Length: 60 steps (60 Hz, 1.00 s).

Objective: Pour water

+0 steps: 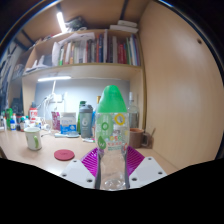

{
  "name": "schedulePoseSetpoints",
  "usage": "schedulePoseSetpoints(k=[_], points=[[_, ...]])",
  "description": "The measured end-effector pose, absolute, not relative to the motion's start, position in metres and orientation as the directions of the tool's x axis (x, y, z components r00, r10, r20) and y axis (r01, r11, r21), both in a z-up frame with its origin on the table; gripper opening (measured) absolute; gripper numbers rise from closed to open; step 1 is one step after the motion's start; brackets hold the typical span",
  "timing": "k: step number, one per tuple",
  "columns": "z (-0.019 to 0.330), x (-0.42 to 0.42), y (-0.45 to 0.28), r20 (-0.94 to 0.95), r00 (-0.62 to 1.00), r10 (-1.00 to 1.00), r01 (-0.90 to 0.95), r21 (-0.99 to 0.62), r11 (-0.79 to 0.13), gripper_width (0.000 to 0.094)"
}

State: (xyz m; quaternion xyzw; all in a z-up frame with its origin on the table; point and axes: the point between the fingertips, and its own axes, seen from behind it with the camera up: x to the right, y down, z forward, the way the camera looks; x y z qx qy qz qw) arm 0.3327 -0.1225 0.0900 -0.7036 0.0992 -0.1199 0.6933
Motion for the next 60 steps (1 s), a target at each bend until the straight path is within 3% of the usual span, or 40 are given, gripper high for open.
schedulePoseSetpoints(k=[8, 14, 20, 26, 36, 41, 50, 60], points=[[0.148, 0.321, -0.110, 0.299, 0.909, -0.289, 0.297, -0.953, -0.051, 0.0334], [0.193, 0.284, -0.079, 0.546, 0.787, -0.287, 0.553, -0.831, -0.063, 0.0332], [0.233, 0.247, -0.040, 0.812, 0.528, -0.250, 0.817, -0.565, -0.110, 0.0331], [0.248, 0.206, 0.001, 0.973, 0.154, -0.171, 0.974, -0.179, -0.139, 0.0332], [0.236, 0.148, 0.051, 0.900, -0.424, -0.099, 0.903, 0.412, -0.119, 0.0331], [0.231, 0.127, 0.068, 0.788, -0.608, -0.097, 0.794, 0.599, -0.108, 0.0332], [0.220, 0.107, 0.081, 0.660, -0.747, -0.082, 0.665, 0.744, -0.073, 0.0332], [0.214, 0.107, 0.085, 0.634, -0.771, -0.053, 0.636, 0.768, -0.070, 0.0330]])
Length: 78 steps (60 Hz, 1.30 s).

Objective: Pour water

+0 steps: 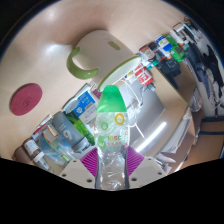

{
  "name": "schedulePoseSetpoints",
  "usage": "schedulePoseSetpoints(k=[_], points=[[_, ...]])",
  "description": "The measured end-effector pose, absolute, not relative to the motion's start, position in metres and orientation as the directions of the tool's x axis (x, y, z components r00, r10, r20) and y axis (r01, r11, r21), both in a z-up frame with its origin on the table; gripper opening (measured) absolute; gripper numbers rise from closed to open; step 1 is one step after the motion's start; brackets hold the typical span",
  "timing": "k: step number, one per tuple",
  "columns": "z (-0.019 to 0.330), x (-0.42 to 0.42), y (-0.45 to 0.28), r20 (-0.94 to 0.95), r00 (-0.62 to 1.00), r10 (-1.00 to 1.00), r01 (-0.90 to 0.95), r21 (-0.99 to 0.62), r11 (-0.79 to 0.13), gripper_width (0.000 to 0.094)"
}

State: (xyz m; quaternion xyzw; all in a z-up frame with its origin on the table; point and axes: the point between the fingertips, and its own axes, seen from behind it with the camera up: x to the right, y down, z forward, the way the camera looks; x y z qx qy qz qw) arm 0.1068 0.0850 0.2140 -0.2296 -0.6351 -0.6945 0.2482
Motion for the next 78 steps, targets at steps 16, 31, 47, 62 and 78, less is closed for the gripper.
schedulePoseSetpoints(k=[16, 31, 47, 62, 78], points=[[0.229, 0.114, 0.083, 0.855, -0.513, -0.079, 0.858, 0.506, -0.091, 0.0331], [0.220, 0.149, 0.064, 0.654, 0.750, -0.102, 0.652, -0.756, -0.054, 0.0332], [0.130, 0.170, 0.063, -0.022, 0.998, -0.053, -0.028, -0.995, -0.097, 0.0333], [0.093, 0.168, 0.065, -0.028, 0.999, -0.019, -0.030, -0.990, -0.138, 0.0332], [0.092, 0.161, 0.061, 0.053, 0.999, -0.003, 0.052, -0.993, -0.110, 0.0357]])
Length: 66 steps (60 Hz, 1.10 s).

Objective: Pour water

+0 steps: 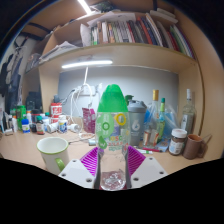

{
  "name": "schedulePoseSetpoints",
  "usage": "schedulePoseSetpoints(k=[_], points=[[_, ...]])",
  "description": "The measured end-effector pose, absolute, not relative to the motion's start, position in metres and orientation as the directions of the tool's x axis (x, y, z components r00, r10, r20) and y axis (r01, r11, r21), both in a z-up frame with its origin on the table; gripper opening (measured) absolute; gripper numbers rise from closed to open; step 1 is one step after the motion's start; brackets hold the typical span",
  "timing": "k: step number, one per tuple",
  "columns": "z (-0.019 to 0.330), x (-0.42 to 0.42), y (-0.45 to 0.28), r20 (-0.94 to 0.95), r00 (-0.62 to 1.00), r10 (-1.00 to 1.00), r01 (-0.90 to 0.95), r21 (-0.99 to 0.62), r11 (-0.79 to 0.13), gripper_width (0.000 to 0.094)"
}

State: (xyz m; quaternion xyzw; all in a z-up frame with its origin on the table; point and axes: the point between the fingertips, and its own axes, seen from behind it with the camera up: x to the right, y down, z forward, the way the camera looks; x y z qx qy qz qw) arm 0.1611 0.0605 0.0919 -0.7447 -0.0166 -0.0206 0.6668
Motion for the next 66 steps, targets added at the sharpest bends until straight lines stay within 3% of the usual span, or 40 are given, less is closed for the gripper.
schedulePoseSetpoints(k=[11, 15, 18, 35, 66], points=[[0.091, 0.167, 0.060, 0.028, 0.999, -0.024, 0.025, -0.991, -0.131, 0.0520], [0.090, 0.172, 0.058, 0.018, 0.999, -0.040, 0.012, -0.989, -0.149, 0.0694], [0.091, 0.175, 0.055, 0.005, 0.999, -0.050, -0.002, -0.989, -0.146, 0.0770], [0.104, 0.165, 0.001, -0.005, 1.000, -0.014, -0.008, -0.985, -0.172, 0.0780], [0.137, 0.130, -0.228, 0.028, 0.999, 0.038, 0.031, -0.996, -0.079, 0.0789]])
